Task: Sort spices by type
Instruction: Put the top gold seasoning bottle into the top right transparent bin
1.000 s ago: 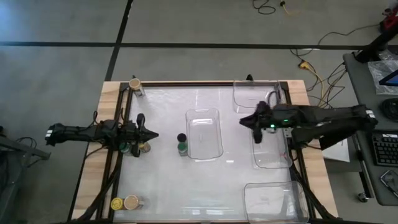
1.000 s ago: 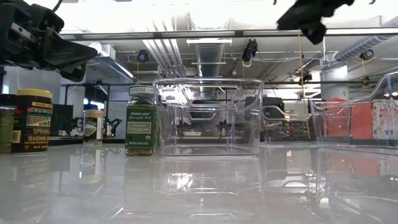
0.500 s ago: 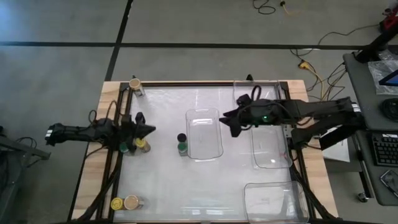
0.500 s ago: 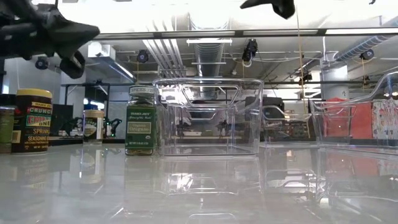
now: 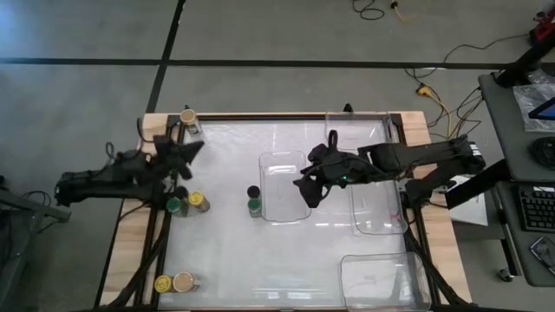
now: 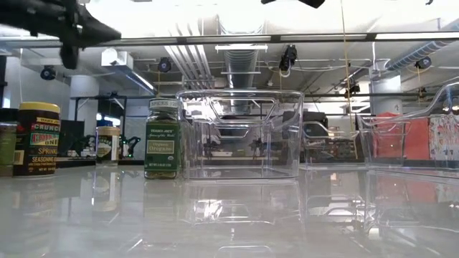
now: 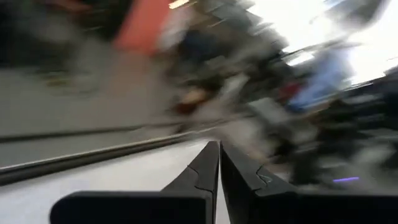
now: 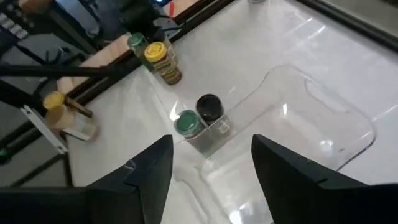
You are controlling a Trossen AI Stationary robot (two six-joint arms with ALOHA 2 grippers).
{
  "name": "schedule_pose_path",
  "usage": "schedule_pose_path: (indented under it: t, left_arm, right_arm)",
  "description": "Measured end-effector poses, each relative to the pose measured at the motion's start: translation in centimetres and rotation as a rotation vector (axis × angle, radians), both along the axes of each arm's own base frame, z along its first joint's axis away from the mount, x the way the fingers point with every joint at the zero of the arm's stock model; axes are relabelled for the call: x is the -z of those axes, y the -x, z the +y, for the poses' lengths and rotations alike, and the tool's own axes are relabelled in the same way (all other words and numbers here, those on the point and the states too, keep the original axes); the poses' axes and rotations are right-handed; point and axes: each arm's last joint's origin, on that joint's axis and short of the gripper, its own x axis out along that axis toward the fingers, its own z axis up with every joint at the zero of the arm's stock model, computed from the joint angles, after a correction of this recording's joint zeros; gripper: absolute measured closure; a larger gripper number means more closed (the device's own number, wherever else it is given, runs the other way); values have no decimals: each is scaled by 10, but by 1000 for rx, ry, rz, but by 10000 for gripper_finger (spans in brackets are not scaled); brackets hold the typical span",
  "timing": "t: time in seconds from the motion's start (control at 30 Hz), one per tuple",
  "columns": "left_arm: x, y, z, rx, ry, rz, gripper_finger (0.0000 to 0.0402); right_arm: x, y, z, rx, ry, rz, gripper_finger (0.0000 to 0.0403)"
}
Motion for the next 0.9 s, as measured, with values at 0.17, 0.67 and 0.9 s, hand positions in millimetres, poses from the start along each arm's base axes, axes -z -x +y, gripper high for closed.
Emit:
schedule_pose_path:
  t: [0.17, 0.67, 0.9]
  left_arm:
    - [-30, -5, 14, -168, 165, 253, 395]
    - [-78, -39, 127, -493, 691, 605, 156]
    - [-69, -48, 177, -492, 865, 701, 88]
  right_arm:
    - [1, 0, -10, -37, 85, 36, 155]
    - [-28, 56, -21, -178, 269, 102, 43]
    - [-35, 75, -17, -226, 296, 105, 39]
